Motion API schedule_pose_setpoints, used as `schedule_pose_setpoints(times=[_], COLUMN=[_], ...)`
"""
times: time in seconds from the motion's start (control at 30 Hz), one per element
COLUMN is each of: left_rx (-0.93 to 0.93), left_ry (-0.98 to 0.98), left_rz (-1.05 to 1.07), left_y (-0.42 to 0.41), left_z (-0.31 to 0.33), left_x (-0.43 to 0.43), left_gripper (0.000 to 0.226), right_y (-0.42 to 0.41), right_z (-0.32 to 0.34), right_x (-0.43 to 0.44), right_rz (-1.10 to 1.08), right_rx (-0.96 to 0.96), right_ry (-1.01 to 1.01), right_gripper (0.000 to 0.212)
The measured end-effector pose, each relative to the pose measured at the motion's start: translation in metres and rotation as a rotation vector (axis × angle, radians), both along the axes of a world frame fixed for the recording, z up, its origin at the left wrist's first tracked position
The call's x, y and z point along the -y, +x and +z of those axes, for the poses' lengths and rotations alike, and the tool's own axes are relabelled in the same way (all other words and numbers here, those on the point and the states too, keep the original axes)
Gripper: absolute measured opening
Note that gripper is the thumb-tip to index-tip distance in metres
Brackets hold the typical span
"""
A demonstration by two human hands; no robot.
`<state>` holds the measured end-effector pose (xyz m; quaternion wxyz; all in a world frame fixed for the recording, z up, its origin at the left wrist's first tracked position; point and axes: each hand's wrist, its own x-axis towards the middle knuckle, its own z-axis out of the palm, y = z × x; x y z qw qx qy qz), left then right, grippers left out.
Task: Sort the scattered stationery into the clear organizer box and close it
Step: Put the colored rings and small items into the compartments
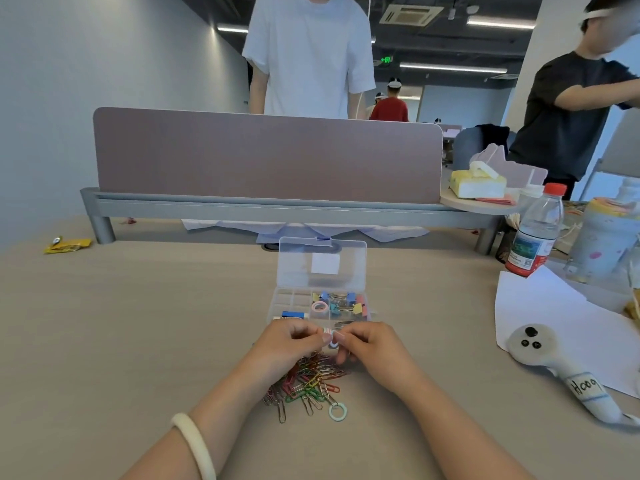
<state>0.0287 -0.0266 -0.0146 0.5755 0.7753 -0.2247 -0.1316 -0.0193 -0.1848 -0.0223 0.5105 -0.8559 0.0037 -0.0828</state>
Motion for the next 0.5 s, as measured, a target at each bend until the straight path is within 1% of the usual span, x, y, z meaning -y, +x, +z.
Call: schedule_pose_setpoints(times=[0.23, 0.5], left_rx=[0.041, 0.124], left_ry=[0.061, 0.068], left_rz=[0.026, 0.057], left_y=[0.002, -0.001], left_z=[-0.002, -0.003], left_x=[0.003, 0.011], left_gripper=[0.012, 0.015], right_y=[-0.002, -0.002], right_z=[0.003, 0.003], right_x=[-0.002, 0.0], right_rz=[0.058, 0.087], right_rx=[-0.014, -0.054], right_ry=[-0.08, -0.067], right_gripper=[0.032, 0.036])
